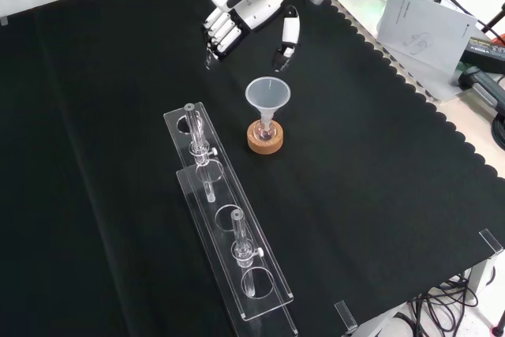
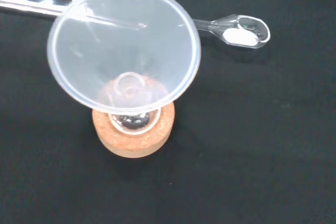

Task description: Pick up the weighing funnel.

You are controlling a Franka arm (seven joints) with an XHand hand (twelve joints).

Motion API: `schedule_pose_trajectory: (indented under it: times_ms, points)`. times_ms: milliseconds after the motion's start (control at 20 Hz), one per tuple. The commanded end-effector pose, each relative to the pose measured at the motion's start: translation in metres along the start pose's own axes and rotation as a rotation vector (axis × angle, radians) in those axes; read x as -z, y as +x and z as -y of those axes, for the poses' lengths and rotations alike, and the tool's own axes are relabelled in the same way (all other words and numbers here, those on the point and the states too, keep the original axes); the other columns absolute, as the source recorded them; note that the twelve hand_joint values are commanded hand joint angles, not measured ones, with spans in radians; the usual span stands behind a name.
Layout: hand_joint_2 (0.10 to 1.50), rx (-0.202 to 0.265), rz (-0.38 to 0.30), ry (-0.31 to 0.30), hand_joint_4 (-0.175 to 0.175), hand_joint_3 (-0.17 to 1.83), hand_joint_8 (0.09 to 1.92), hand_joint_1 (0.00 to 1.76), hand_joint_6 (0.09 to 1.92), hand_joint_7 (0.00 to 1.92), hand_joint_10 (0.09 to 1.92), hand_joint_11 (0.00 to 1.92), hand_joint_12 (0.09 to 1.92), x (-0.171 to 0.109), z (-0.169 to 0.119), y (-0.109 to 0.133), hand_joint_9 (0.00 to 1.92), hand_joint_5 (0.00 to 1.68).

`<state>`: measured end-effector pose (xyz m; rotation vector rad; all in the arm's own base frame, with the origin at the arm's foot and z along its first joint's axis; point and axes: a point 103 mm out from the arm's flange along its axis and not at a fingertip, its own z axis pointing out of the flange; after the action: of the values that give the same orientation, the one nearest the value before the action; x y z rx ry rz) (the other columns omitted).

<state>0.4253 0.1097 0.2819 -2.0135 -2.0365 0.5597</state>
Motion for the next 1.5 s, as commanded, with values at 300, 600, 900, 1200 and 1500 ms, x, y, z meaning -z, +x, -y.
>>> schedule_pose_trajectory:
  times_ms: [300,600,900,1200,1500]
  points:
    - [0.74,0.102,-0.024,-0.088,-0.079,0.41,0.71,0.61,0.09,0.01,0.78,0.14,1.44,0.010,0.004,-0.061,0.22,0.33]
    - [0.73,0.085,-0.108,-0.127,-0.077,0.41,0.73,0.64,0.09,0.10,0.74,0.19,1.43,0.010,-0.008,-0.111,0.34,0.38]
    - [0.71,0.010,-0.102,-0.141,-0.063,0.42,0.73,0.72,0.09,0.20,0.69,0.26,1.39,0.000,-0.033,-0.155,0.44,0.49]
    - [0.69,0.003,-0.120,-0.099,-0.055,0.45,0.71,0.77,0.09,0.28,0.64,0.29,1.37,-0.034,-0.070,-0.175,0.52,0.55]
    - [0.69,0.050,-0.111,-0.064,-0.051,0.46,0.71,0.78,0.09,0.31,0.63,0.28,1.36,-0.064,-0.097,-0.171,0.53,0.59]
